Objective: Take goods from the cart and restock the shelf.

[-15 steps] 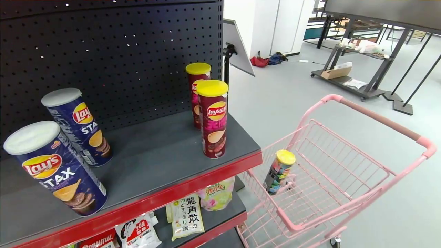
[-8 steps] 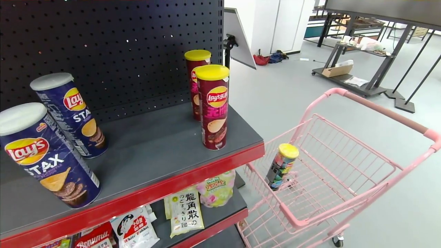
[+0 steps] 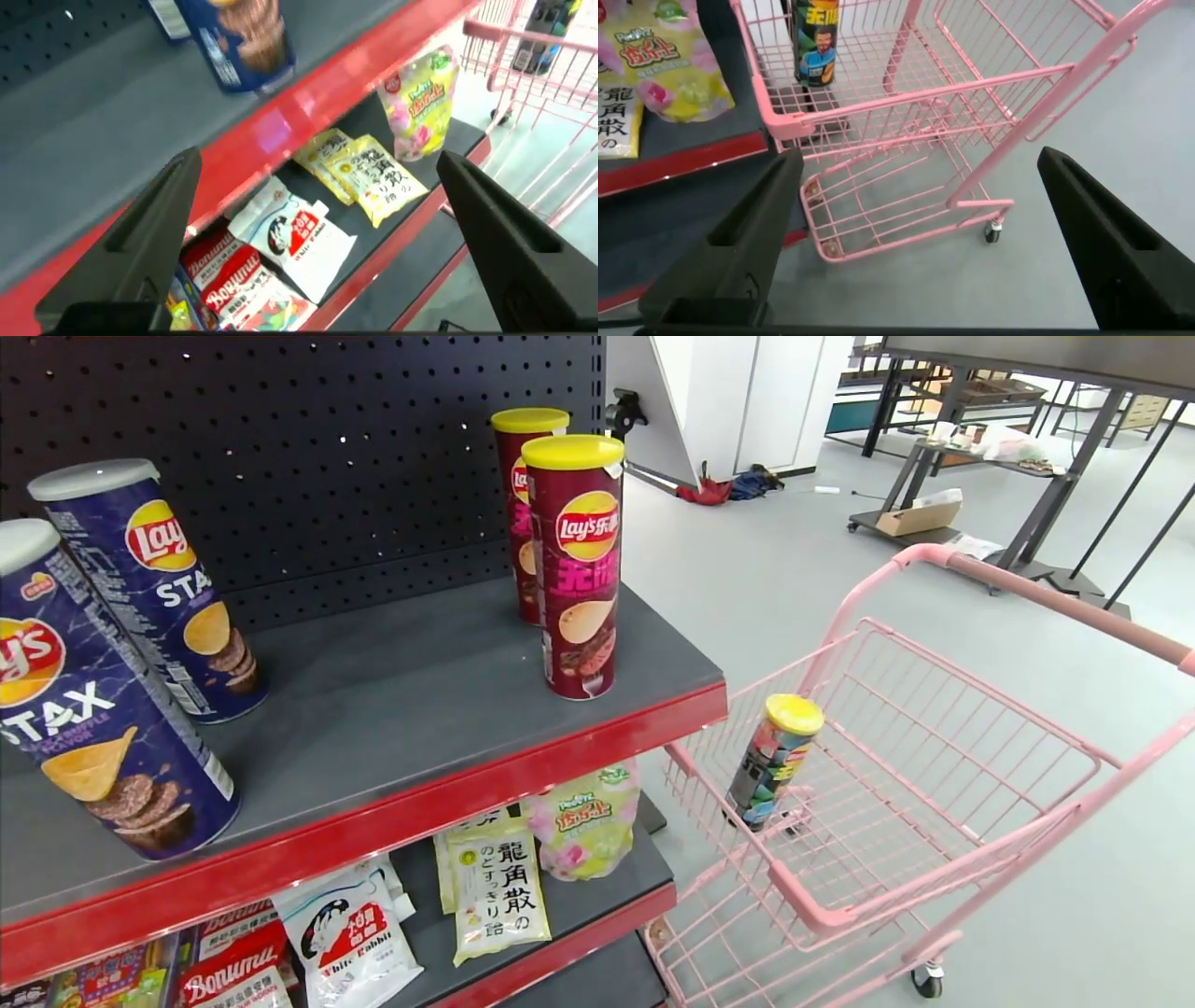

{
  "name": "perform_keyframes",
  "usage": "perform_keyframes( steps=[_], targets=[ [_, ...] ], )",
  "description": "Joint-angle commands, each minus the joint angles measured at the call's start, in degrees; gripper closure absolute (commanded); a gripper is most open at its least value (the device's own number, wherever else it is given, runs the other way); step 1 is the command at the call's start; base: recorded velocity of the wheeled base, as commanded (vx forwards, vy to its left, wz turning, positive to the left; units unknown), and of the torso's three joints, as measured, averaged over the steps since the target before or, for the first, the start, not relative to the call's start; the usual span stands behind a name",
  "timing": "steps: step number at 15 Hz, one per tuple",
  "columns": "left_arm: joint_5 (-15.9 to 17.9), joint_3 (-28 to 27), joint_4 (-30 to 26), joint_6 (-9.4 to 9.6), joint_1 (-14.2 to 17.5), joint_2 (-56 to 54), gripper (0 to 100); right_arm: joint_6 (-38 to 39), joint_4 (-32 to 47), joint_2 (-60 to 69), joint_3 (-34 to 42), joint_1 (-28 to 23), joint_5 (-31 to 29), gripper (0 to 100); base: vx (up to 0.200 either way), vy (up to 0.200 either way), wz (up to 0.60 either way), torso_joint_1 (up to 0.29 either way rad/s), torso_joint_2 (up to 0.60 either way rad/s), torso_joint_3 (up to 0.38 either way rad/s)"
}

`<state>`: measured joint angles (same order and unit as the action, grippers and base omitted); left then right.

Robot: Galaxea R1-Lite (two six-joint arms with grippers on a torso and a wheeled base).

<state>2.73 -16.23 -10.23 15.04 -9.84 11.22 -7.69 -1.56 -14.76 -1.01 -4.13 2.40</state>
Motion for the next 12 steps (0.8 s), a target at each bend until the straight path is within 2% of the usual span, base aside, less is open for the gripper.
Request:
perform_keyframes(
  steps=[1,3,4,5,6,10,12],
  targets=[
    [0.0,1.0,0.1,-0.01,0.0,-1.1,0,0.0,0.1,-0.2,0.0,-0.6,-0.6,0,0.000,0.000,0.00,-0.095,0.29,0.188],
    [-0.1,2.0,0.1,0.07,0.0,-2.2,0,0.4,-0.9,-2.0,-1.2,-1.1,-2.2,0,0.000,0.000,0.00,-0.044,0.13,0.080],
    [-0.1,2.1,0.1,0.25,0.0,-2.3,0,0.9,-2.0,-6.9,-5.3,-0.9,-2.1,0,0.000,0.000,0.00,-0.012,0.06,0.041],
    [-0.1,2.1,0.1,0.25,0.0,-2.2,0,3.9,-5.8,-20.4,-13.8,-0.3,-1.8,0,0.000,0.000,0.00,0.000,0.00,0.000],
    [-0.1,2.1,0.2,0.25,0.0,-1.7,0,5.7,-10.8,-30.9,-18.3,0.9,-1.5,0,0.000,0.000,0.00,0.000,0.00,0.000],
    [-1.1,-0.6,0.5,0.07,0.2,3.3,0,6.1,-37.0,-60.5,-17.3,6.3,1.5,0,0.000,0.000,0.00,0.000,0.00,0.000],
    [-1.5,-2.4,0.5,-0.01,0.2,7.5,0,6.0,-44.7,-70.8,-16.9,7.4,6.6,0,0.000,0.000,0.00,0.000,0.00,0.000]
  ],
)
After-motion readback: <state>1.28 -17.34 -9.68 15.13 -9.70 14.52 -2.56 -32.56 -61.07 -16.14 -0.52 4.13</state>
